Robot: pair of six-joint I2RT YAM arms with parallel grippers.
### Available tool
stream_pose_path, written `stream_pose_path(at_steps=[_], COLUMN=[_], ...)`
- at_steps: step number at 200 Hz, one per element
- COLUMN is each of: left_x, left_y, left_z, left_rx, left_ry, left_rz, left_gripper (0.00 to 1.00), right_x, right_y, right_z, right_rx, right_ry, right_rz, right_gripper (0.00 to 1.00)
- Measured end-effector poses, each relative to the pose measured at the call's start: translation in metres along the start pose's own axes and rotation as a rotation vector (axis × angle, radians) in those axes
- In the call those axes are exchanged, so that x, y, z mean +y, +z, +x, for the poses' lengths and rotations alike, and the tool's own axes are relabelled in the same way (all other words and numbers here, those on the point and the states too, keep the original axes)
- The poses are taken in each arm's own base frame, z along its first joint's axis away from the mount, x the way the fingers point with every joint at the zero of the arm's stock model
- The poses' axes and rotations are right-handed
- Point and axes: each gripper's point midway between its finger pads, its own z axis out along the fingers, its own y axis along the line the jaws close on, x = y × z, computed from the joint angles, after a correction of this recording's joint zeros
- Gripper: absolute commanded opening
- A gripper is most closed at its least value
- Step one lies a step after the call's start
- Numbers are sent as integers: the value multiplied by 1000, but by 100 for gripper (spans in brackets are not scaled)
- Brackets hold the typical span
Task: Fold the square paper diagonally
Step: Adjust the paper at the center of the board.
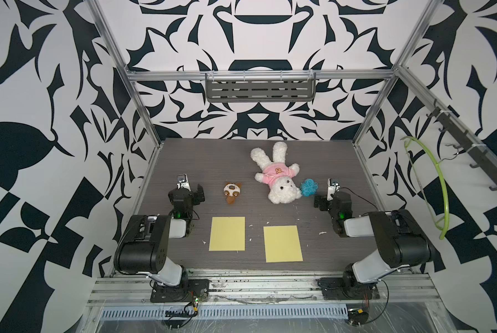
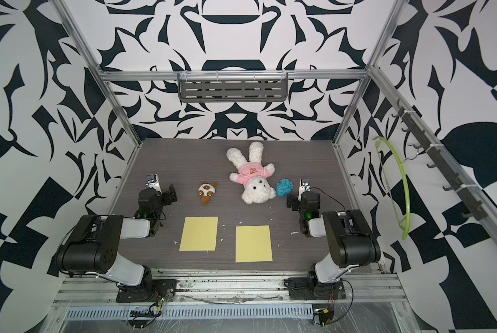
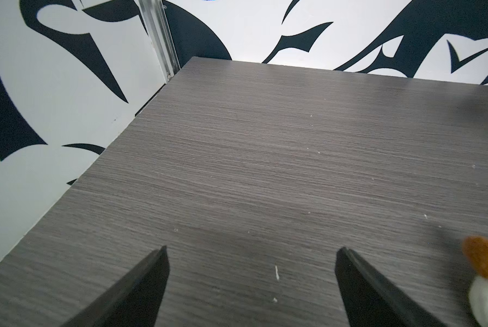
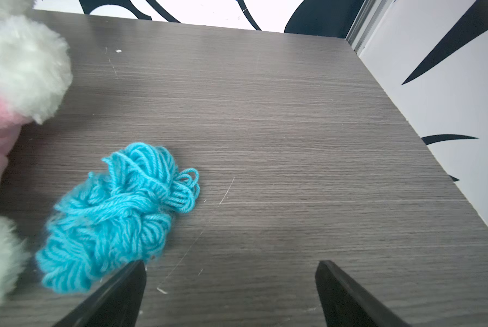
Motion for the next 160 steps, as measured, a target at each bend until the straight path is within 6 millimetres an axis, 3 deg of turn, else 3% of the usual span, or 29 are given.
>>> stream_pose_path(at_steps=[128, 146, 160], left_x=[-1, -8, -21], left_y=[-1, -10, -27], left_z=[-1, -6, -32], left_rx=[-5, 16, 28], left_ry=[2, 40, 29], left_rz=[0, -21, -19], left_gripper=[99, 99, 99], right_x=[0, -1, -7], right_y=[0, -11, -31], right_z=[-1, -11, -32], right_rx=[-3, -7, -21], right_ry=[1, 2, 43], right_rz=[3, 9, 34], right_gripper=[100, 100, 100])
